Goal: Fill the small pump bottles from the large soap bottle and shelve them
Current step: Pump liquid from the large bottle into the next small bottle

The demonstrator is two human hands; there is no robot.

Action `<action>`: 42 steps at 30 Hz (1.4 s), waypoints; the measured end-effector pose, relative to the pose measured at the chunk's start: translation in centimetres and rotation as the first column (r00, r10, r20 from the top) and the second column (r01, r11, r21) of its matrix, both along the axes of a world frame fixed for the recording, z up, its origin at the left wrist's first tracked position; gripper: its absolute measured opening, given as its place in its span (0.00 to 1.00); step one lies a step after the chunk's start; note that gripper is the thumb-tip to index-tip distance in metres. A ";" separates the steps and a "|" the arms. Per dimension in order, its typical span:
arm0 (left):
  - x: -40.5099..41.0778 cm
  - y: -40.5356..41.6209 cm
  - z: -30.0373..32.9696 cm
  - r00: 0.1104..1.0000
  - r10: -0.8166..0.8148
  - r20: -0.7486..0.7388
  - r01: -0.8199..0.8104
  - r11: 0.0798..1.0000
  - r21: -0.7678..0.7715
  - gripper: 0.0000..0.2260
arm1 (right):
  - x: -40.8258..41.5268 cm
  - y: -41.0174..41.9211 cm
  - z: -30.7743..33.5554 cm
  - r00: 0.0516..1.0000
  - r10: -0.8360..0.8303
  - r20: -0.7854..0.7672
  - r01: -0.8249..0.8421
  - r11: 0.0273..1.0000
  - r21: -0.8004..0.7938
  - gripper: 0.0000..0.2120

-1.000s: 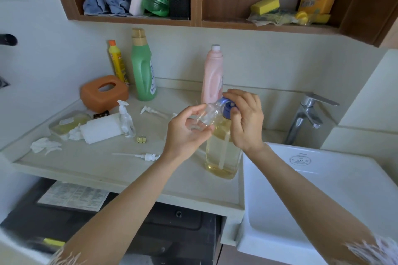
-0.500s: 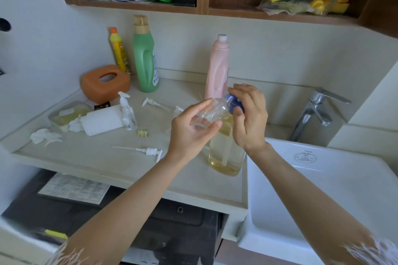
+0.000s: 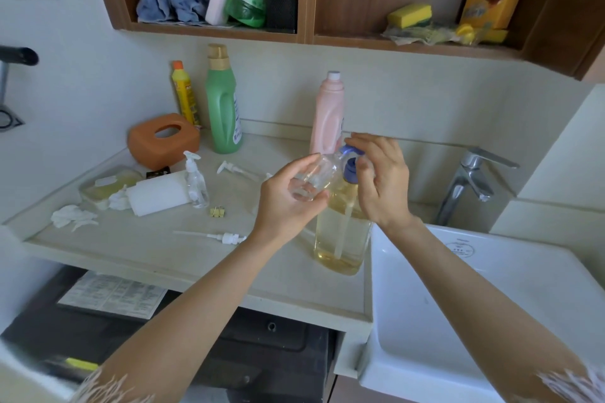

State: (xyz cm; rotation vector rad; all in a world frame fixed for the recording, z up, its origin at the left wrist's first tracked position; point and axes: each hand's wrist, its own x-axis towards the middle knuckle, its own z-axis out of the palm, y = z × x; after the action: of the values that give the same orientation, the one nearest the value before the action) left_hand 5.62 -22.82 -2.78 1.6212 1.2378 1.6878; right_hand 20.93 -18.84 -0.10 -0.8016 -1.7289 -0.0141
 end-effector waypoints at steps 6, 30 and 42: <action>0.4 0.0 0.2 0.999 0.014 0.029 -0.014 1.000 -0.004 0.20 | 0.8 0.4 -0.4 0.999 0.043 0.014 -0.044 0.999 0.029 0.19; 0.3 0.3 -0.2 1.000 -0.011 0.018 0.010 0.998 0.057 0.20 | 0.6 0.5 0.0 0.999 0.032 0.005 -0.032 0.999 0.030 0.19; 0.2 0.5 -1.1 0.999 -0.015 0.040 0.014 1.000 0.025 0.20 | -0.8 1.3 -3.4 0.999 -0.039 0.004 0.038 0.988 0.149 0.21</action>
State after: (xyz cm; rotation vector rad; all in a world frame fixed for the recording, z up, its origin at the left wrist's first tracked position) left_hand 5.80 -22.29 -3.92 1.5991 1.1877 1.7248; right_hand 20.09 -17.51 -3.53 -0.7249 -1.6974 -0.1703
